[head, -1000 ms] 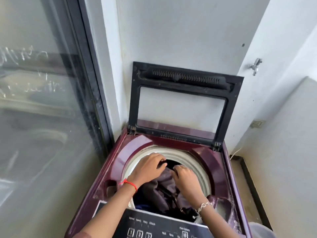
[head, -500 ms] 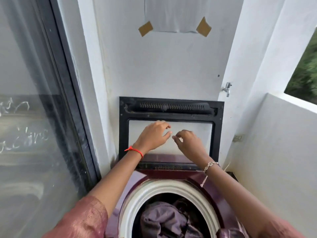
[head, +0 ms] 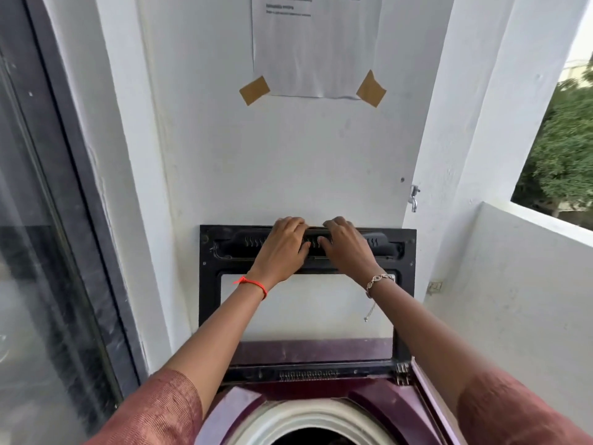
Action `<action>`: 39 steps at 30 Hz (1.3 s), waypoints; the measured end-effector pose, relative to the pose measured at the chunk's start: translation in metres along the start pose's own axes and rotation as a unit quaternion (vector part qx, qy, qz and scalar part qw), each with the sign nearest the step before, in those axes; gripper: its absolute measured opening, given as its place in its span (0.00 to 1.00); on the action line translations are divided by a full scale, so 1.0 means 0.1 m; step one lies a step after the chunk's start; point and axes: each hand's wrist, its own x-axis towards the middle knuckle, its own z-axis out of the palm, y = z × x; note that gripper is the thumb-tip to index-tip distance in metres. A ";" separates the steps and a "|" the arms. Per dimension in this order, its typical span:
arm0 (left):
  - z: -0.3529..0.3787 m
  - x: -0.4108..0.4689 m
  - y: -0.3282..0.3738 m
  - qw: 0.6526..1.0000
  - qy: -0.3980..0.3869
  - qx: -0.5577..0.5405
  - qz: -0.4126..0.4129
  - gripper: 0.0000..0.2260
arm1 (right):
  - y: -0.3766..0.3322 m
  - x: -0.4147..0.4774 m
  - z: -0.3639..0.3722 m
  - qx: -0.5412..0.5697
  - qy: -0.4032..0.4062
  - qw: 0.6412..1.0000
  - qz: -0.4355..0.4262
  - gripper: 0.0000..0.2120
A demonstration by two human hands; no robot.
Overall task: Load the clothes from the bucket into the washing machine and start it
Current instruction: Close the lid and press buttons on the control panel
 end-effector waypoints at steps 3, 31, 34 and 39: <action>0.13 0.06 -0.06 0.999 -0.034 0.022 -0.025 0.20 | 0.06 0.14 0.07 -0.030 -0.029 0.999 0.002 0.18; -0.09 -0.17 0.32 0.993 0.044 -0.053 -0.100 0.12 | 0.13 -0.04 -0.22 0.080 -0.032 0.996 0.014 0.16; -0.25 -0.24 0.41 0.989 0.014 -0.089 -0.115 0.20 | 0.16 -0.19 -0.33 0.107 -0.026 0.994 0.000 0.17; -0.48 -0.48 0.58 0.987 -0.011 -0.107 -0.116 0.19 | 0.16 -0.56 -0.48 0.172 0.005 0.985 -0.019 0.21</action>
